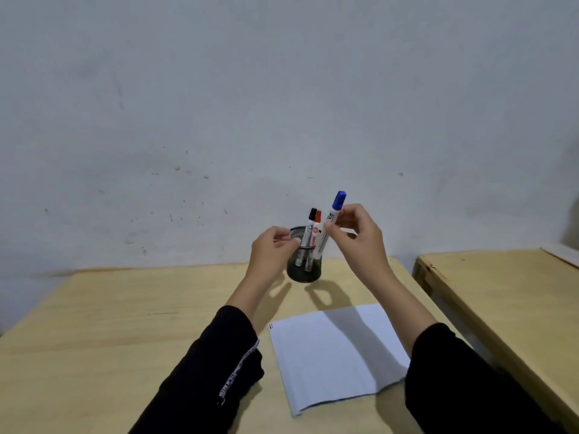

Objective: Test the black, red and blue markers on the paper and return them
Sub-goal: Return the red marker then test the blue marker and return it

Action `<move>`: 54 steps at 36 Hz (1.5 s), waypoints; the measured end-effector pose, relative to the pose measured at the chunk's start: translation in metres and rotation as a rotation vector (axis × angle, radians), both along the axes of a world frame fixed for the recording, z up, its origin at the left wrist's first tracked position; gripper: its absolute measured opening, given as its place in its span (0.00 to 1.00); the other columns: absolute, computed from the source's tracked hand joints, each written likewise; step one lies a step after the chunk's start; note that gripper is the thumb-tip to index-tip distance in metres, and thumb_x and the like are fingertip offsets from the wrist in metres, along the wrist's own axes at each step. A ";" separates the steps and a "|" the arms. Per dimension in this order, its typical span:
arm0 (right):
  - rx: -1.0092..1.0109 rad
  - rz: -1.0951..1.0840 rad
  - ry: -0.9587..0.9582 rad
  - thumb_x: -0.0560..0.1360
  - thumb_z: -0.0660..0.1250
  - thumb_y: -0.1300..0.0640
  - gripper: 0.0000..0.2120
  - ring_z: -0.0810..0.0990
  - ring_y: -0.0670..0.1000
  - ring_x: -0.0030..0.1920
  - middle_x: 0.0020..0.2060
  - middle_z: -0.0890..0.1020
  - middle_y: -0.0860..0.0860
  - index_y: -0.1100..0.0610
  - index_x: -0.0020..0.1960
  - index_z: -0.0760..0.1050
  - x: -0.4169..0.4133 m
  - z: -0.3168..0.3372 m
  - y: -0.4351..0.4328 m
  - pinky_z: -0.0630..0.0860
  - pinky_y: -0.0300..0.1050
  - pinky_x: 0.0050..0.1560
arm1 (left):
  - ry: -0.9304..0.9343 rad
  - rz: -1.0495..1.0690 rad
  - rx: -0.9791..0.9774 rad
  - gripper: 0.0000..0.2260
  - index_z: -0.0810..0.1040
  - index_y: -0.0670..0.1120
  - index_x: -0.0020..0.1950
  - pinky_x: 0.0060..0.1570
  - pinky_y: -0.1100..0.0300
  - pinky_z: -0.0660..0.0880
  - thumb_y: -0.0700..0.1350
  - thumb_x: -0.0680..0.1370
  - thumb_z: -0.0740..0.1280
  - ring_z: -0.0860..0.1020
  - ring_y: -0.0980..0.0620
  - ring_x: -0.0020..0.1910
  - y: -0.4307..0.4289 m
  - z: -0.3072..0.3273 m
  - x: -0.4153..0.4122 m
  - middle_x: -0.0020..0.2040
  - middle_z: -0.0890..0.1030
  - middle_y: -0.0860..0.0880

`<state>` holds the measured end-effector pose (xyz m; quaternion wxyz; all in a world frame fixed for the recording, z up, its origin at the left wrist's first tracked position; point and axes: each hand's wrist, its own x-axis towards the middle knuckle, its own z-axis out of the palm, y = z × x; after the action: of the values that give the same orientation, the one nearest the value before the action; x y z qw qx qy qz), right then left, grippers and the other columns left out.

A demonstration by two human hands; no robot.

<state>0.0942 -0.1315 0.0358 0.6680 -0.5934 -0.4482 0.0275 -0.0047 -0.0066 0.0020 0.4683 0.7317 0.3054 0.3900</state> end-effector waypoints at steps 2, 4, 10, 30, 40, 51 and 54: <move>-0.021 0.006 -0.003 0.72 0.68 0.62 0.09 0.77 0.35 0.40 0.41 0.79 0.44 0.50 0.42 0.72 -0.008 -0.006 -0.013 0.73 0.28 0.40 | -0.076 -0.037 0.036 0.08 0.79 0.42 0.53 0.37 0.78 0.71 0.41 0.75 0.69 0.77 0.57 0.43 -0.017 0.019 -0.012 0.45 0.80 0.50; -0.052 0.013 -0.010 0.72 0.68 0.63 0.07 0.77 0.37 0.40 0.41 0.80 0.46 0.52 0.44 0.73 -0.016 -0.013 -0.024 0.73 0.29 0.41 | -0.130 -0.100 0.063 0.06 0.80 0.45 0.51 0.42 0.74 0.73 0.43 0.75 0.69 0.79 0.56 0.46 -0.036 0.037 -0.024 0.47 0.82 0.50; -0.162 0.016 -0.097 0.72 0.68 0.63 0.05 0.78 0.40 0.42 0.40 0.80 0.48 0.57 0.46 0.75 -0.039 -0.024 -0.051 0.75 0.31 0.41 | -0.105 -0.266 0.171 0.06 0.82 0.48 0.50 0.46 0.69 0.75 0.47 0.74 0.71 0.80 0.59 0.43 -0.077 0.059 -0.053 0.44 0.84 0.50; -0.136 0.159 0.027 0.71 0.71 0.62 0.07 0.82 0.49 0.35 0.42 0.84 0.48 0.56 0.48 0.81 -0.061 -0.006 -0.085 0.75 0.39 0.36 | -0.357 -0.155 -0.010 0.02 0.82 0.48 0.44 0.43 0.73 0.73 0.41 0.74 0.71 0.79 0.57 0.41 -0.085 0.058 -0.097 0.40 0.82 0.52; 0.308 0.268 0.652 0.70 0.69 0.68 0.06 0.81 0.46 0.34 0.30 0.82 0.49 0.58 0.42 0.78 -0.068 -0.010 -0.076 0.77 0.32 0.36 | -0.429 -0.187 -0.204 0.03 0.82 0.49 0.42 0.60 0.57 0.74 0.41 0.74 0.70 0.80 0.52 0.47 -0.090 0.045 -0.095 0.43 0.83 0.49; 0.235 0.376 0.728 0.74 0.66 0.67 0.05 0.80 0.43 0.32 0.31 0.83 0.47 0.58 0.43 0.76 -0.081 -0.030 -0.046 0.78 0.31 0.39 | -0.271 -0.224 -0.280 0.06 0.81 0.39 0.47 0.50 0.67 0.77 0.42 0.77 0.67 0.79 0.58 0.35 -0.078 0.016 -0.078 0.38 0.82 0.46; 0.180 0.377 0.644 0.72 0.66 0.69 0.06 0.82 0.45 0.36 0.34 0.84 0.49 0.59 0.43 0.77 -0.074 -0.033 -0.042 0.78 0.33 0.42 | -0.264 -0.153 -0.363 0.10 0.80 0.39 0.42 0.40 0.71 0.77 0.44 0.77 0.66 0.77 0.60 0.29 -0.064 0.008 -0.077 0.28 0.80 0.52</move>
<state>0.0204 -0.1730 0.0026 0.8073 -0.4003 -0.3174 0.2955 -0.0818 -0.0706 0.0101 0.6562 0.5991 0.2504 0.3844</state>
